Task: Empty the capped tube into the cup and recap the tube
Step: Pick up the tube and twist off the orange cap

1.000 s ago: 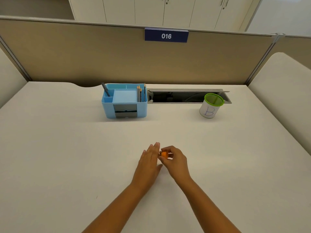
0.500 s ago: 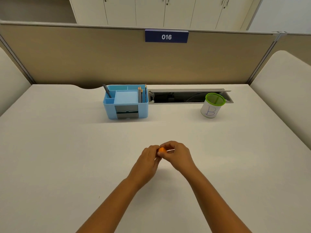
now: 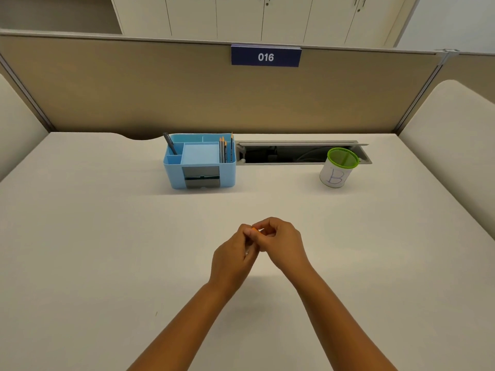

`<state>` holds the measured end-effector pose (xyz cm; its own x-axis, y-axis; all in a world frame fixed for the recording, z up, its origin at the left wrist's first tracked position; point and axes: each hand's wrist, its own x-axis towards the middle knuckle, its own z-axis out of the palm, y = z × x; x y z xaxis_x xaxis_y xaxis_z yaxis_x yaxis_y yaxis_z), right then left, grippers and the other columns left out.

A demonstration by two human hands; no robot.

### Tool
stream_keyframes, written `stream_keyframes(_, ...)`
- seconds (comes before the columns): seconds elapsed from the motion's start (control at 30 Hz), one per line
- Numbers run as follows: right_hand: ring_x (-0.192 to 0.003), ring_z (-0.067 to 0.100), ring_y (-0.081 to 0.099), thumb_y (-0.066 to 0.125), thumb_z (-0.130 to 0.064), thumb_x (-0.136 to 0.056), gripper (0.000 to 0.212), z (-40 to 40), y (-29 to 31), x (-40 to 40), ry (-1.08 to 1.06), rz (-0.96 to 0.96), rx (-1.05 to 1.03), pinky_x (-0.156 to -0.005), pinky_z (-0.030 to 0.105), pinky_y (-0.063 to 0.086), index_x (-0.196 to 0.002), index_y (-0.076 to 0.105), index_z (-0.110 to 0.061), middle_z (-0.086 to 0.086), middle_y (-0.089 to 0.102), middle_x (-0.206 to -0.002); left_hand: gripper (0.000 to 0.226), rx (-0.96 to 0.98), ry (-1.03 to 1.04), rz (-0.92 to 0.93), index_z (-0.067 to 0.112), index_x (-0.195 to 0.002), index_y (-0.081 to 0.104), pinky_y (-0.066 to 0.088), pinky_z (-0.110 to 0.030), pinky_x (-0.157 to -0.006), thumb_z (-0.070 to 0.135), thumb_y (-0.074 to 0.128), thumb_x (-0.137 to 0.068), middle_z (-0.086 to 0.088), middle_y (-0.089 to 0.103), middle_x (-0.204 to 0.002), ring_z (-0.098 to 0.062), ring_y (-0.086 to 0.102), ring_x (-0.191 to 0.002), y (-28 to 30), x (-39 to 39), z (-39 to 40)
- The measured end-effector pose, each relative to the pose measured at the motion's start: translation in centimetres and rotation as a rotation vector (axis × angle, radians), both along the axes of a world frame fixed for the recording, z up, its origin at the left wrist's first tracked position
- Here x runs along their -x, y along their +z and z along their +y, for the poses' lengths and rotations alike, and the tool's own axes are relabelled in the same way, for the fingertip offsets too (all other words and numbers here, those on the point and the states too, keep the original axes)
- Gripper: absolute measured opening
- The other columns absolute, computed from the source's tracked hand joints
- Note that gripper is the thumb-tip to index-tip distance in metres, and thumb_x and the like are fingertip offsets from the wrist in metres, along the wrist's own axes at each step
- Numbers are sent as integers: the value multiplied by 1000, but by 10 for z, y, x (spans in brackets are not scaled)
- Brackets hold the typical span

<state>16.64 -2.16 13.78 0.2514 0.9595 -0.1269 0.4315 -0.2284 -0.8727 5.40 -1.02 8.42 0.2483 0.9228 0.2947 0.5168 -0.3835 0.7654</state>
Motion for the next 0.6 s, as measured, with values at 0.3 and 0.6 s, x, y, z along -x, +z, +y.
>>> stream_keyframes(0.3, -72, 9, 65, 67, -45, -79, 20, -2, -4, 1, -28, -26, 36, -57, 11, 43, -84, 64, -25, -4, 68, -79, 9, 16, 22, 16, 26, -85, 47, 42, -14, -50, 32, 46, -91, 19, 45, -50, 1, 53, -54, -8, -2, -2)
stream_keyframes(0.6, -61, 5, 64, 66, -45, -79, 24, -2, -5, -4, 7, 16, 69, -52, 11, 49, -89, 63, -23, 0, 70, -82, 12, 43, -7, 57, 30, -85, 41, 42, -21, -46, 40, 42, -91, 18, 49, -53, -6, 52, -49, -6, 0, -1)
